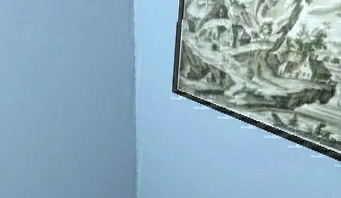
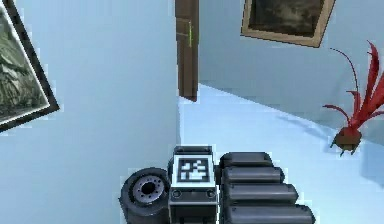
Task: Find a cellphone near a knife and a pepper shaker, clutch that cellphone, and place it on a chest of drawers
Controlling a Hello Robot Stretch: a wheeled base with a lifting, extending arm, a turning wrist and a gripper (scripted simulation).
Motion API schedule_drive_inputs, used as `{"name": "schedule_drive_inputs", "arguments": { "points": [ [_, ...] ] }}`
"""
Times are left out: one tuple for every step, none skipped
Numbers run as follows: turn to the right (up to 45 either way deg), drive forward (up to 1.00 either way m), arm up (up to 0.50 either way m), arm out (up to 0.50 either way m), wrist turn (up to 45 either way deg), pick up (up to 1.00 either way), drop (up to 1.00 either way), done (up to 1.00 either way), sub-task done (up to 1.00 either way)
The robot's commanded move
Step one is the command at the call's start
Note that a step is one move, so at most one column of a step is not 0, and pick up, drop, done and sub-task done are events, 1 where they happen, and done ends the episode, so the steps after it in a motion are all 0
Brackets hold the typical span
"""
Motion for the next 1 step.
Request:
{"name": "schedule_drive_inputs", "arguments": {
  "points": [
    [-39.0, 0.00, 0.00, 0.00, 0.0, 0.00, 0.00, 0.00, 0.00]
  ]
}}
